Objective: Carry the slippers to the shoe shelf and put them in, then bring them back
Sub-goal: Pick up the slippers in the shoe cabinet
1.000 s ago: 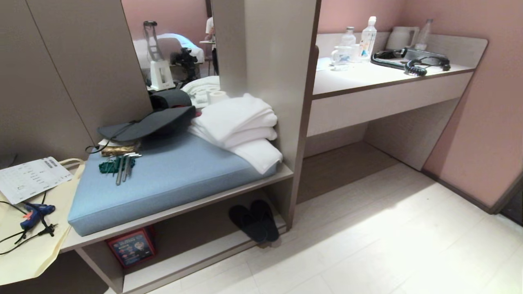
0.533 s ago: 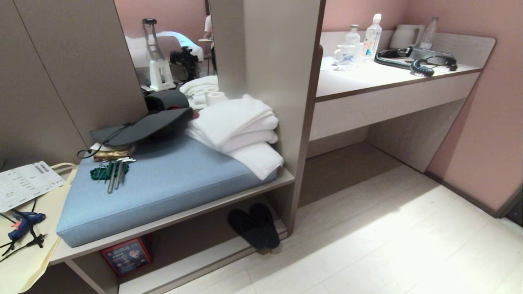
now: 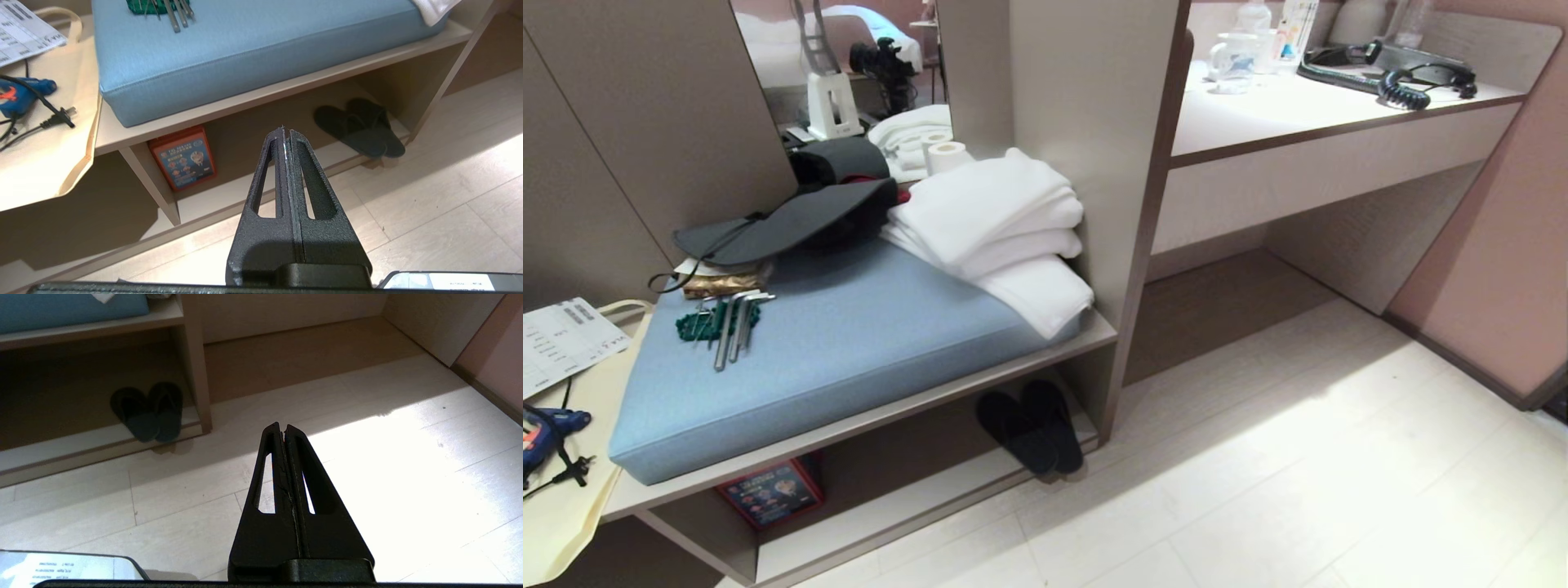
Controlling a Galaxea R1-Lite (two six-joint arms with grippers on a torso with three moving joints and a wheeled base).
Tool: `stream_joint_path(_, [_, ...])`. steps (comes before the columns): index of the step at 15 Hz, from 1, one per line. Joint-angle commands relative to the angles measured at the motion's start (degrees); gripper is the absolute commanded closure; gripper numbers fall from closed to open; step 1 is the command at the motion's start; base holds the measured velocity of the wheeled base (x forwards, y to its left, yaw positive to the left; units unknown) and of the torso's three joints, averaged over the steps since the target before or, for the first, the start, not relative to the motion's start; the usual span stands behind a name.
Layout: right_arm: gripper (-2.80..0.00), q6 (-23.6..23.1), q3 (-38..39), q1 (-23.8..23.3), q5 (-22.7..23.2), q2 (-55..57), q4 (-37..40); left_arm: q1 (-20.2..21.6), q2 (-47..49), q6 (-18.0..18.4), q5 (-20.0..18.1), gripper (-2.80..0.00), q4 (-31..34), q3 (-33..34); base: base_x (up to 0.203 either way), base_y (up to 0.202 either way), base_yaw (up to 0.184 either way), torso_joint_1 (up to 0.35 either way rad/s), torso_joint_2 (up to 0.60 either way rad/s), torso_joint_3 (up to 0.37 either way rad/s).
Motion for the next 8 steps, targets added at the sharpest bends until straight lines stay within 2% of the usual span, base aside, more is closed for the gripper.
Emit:
stream_joint_path(1, [0.00, -0.2, 0.0, 0.0, 0.1, 0.0, 0.0, 0.0, 0.0, 0.0, 0.0, 0.00, 0.0, 0.0, 0.000, 0.000, 0.000, 0.008, 0.00, -0.196])
stream_joint_path(8, [0.00, -0.7, 0.0, 0.0, 0.1, 0.0, 0.0, 0.0, 0.0, 0.0, 0.0, 0.00, 0.0, 0.0, 0.000, 0.000, 0.000, 0.003, 0.00, -0.198])
